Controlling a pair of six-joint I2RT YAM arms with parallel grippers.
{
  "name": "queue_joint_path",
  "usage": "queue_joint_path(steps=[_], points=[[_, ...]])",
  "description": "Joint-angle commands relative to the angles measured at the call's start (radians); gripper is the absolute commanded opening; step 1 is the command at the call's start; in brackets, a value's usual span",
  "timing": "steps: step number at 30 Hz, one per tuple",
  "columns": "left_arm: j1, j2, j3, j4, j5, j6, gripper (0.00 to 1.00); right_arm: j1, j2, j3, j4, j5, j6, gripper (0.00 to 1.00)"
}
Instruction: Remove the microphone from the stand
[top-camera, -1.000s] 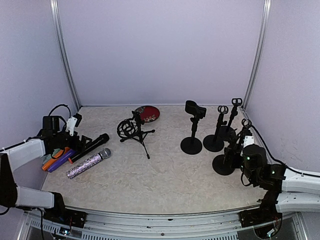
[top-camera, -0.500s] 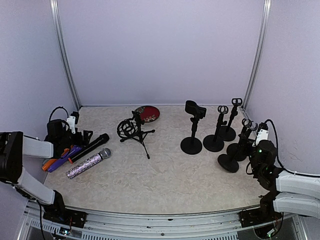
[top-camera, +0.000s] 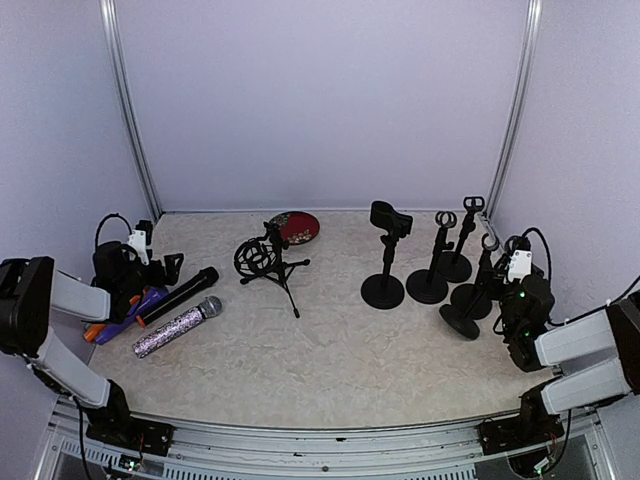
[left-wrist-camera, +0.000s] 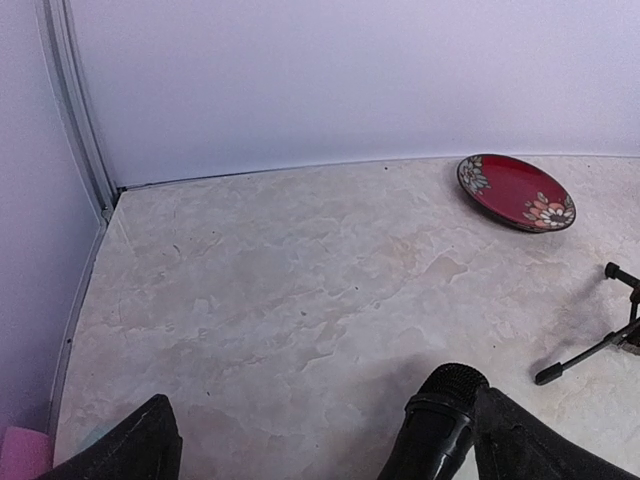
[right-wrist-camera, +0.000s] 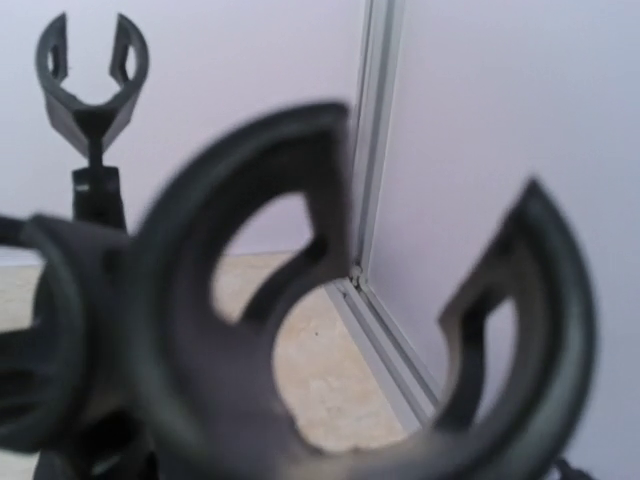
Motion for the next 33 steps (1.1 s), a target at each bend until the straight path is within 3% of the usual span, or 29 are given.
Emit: queue_joint_path(steps=[1, 13, 16, 19, 21, 23, 25, 28, 30, 33], points=[[-0.001, 0.012, -0.007, 0.067, -0.007, -0.036, 0.99, -0.024, 0.092, -0.035, 0.201, -0.036, -0.086, 1.00], [-0.024, 0.027, -0.023, 0.149, -0.062, -0.079, 0.99, -0.080, 0.304, -0.006, 0.412, -0.158, -0.103, 1.00], [-0.024, 0.056, -0.051, 0.255, -0.052, -0.101, 0.99, -0.131, 0.282, 0.004, 0.340, -0.248, -0.045, 1.00], [-0.040, 0.073, -0.046, 0.255, -0.080, -0.087, 0.99, -0.141, 0.369, -0.023, 0.489, -0.280, -0.064, 1.00], [-0.047, 0.058, -0.073, 0.287, -0.100, -0.085, 0.99, -0.142, 0.336, -0.002, 0.393, -0.290, -0.047, 1.00], [-0.062, 0.051, -0.169, 0.421, -0.163, -0.086, 0.99, -0.146, 0.350, 0.029, 0.357, -0.325, -0.064, 1.00], [-0.082, 0.090, -0.283, 0.698, -0.173, -0.073, 0.99, -0.160, 0.334, 0.052, 0.279, -0.345, -0.045, 1.00], [-0.088, 0.079, -0.275, 0.668, -0.145, -0.052, 0.99, -0.164, 0.336, 0.053, 0.282, -0.344, -0.043, 1.00], [-0.079, 0.072, -0.220, 0.548, -0.111, -0.044, 0.99, -0.164, 0.339, 0.048, 0.296, -0.344, -0.043, 1.00], [-0.058, 0.076, -0.216, 0.555, -0.075, -0.061, 0.99, -0.164, 0.338, 0.032, 0.323, -0.352, -0.048, 1.00]])
